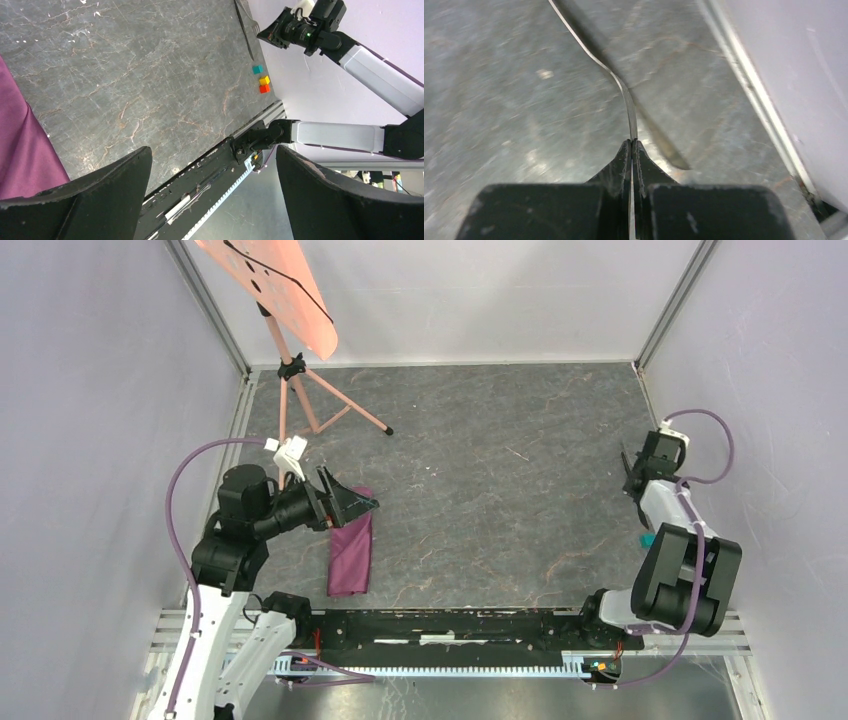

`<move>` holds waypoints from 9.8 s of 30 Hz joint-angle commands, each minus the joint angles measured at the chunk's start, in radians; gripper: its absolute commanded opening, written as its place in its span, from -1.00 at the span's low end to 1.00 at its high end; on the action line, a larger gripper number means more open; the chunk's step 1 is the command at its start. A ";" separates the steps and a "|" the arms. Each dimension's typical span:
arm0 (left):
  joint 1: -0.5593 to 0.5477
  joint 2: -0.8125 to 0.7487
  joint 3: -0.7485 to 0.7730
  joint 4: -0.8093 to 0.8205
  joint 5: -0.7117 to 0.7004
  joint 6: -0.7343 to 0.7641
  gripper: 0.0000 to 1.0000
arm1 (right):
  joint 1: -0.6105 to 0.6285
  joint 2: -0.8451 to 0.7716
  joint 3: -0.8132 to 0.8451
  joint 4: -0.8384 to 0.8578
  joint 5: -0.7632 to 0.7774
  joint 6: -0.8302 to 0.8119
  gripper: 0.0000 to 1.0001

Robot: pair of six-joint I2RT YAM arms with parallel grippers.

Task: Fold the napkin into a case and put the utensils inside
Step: Pick up the fork from the corner of the board, then pass from the right arm to the left, then insert the fork into the folded napkin, then move the knife to the center of the board, then pick up the knife from the center of the board.

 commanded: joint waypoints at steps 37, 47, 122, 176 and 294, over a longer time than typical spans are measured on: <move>-0.773 0.814 0.113 0.419 -0.551 1.193 0.78 | 0.682 0.011 -0.107 -0.027 -0.976 -0.027 -1.00; -0.829 0.973 0.023 0.676 -0.637 1.262 0.61 | 0.684 0.003 -0.104 -0.019 -1.013 0.002 -1.00; -0.146 0.542 -0.268 0.676 -0.844 0.267 -0.95 | 1.487 0.591 -0.005 1.227 -0.685 0.983 0.10; -0.132 0.542 -0.357 0.389 -0.644 0.110 -0.86 | 1.531 0.702 0.067 1.136 -0.597 0.954 -0.79; -0.643 1.120 0.463 -0.020 -0.463 1.098 0.43 | 0.642 -0.774 -0.401 0.125 -0.232 0.089 0.73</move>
